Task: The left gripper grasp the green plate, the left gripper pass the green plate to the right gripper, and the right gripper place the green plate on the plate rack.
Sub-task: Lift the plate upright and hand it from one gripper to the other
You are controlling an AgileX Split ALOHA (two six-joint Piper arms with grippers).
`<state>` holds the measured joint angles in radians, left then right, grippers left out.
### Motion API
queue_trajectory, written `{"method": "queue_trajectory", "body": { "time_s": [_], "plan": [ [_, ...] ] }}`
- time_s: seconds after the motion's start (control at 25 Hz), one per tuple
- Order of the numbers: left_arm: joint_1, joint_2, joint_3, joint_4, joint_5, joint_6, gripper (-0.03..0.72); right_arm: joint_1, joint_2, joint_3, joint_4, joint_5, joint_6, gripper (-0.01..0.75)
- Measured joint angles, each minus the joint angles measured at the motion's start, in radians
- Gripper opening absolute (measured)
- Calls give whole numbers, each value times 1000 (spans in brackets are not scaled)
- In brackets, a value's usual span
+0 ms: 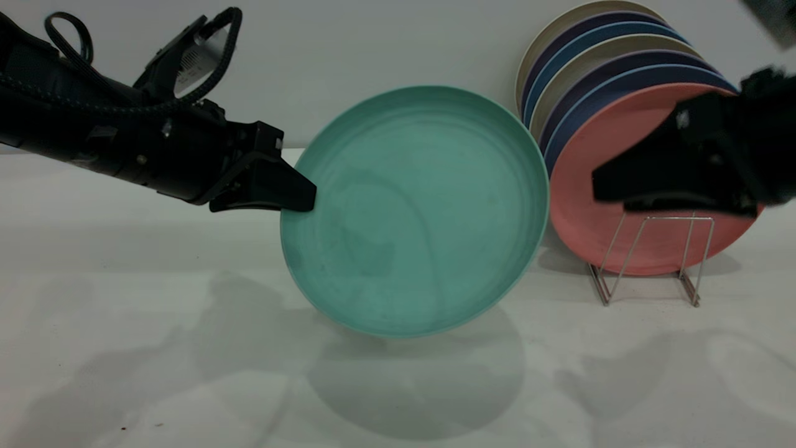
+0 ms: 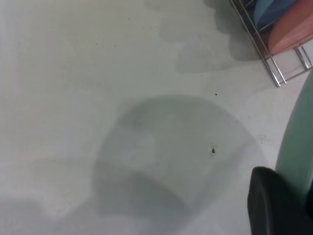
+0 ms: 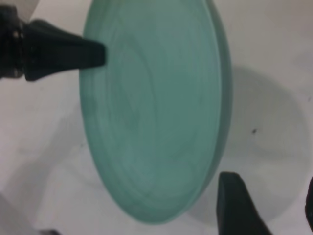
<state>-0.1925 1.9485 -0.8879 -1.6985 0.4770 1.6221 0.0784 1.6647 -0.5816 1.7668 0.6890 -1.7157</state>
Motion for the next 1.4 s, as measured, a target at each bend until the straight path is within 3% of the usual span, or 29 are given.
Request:
{"method": "queue_trajectory", "body": {
  "time_s": [0.36, 0.84, 1.0, 1.28, 1.4],
  "plan": [
    [-55, 0, 0, -3, 0, -19, 14, 0, 69, -4, 2, 92, -8, 365],
    [-92, 0, 0, -41, 90, -42, 14, 0, 69, -8, 3, 85, -5, 357],
    [-92, 0, 0, -40, 101, -48, 14, 0, 69, -8, 3, 85, 1, 287],
    [-92, 0, 0, -40, 140, -49, 24, -5, 69, -8, 8, 57, 20, 77],
    [-90, 0, 0, -40, 159, -47, 36, -8, 69, -8, 8, 49, 23, 66]
  ]
}}
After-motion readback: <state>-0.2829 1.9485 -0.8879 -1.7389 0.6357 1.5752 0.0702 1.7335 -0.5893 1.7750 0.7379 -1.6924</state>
